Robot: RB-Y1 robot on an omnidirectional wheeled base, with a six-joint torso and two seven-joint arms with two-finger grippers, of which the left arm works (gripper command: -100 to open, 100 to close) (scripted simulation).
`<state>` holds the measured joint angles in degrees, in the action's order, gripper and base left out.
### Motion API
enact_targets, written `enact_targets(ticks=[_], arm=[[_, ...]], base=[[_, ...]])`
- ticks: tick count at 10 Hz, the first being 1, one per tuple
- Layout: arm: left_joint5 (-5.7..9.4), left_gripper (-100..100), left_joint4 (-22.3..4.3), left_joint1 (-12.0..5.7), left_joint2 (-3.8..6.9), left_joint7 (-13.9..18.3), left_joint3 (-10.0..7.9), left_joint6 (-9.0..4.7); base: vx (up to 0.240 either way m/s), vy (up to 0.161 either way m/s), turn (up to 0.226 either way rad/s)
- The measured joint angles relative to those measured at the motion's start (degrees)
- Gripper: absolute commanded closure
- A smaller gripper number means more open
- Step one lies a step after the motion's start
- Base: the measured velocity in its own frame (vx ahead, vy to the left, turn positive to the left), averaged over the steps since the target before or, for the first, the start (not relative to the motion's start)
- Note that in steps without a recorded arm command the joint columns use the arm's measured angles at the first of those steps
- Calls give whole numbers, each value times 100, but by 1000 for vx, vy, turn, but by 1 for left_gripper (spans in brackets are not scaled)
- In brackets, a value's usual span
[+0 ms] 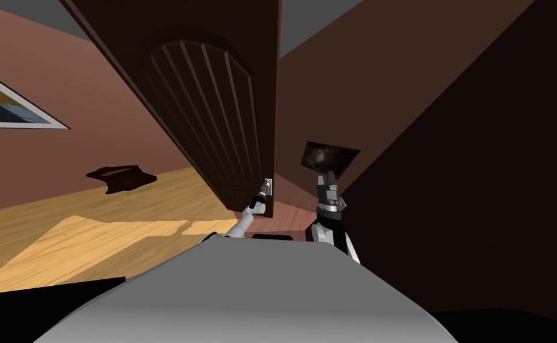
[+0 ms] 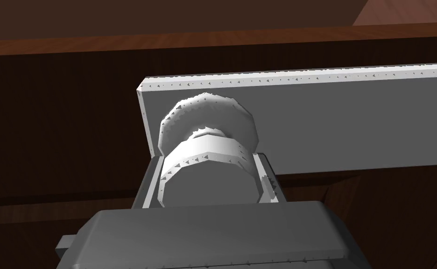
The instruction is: Push the door open
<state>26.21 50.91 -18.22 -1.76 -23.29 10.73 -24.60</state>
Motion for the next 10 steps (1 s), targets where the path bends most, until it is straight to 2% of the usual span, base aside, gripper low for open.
enact_targets(ticks=[4,5,6,7,8,9,10], arm=[[-4,100,-9,6,-6,0,11,10],[24,100,-75,-3,47,-23,-11,-11],[65,100,-355,-163,114,1,-40,-95],[81,100,-269,-117,148,-53,-115,-109],[111,100,-296,-150,218,-97,-193,-151],[148,-100,-477,-271,220,-139,-271,-234],[257,-100,-523,-313,272,-202,-262,-274]], base=[[16,9,-14],[102,51,-43],[107,28,42],[121,46,58],[129,69,-7],[-30,48,-132],[-161,31,-106]])
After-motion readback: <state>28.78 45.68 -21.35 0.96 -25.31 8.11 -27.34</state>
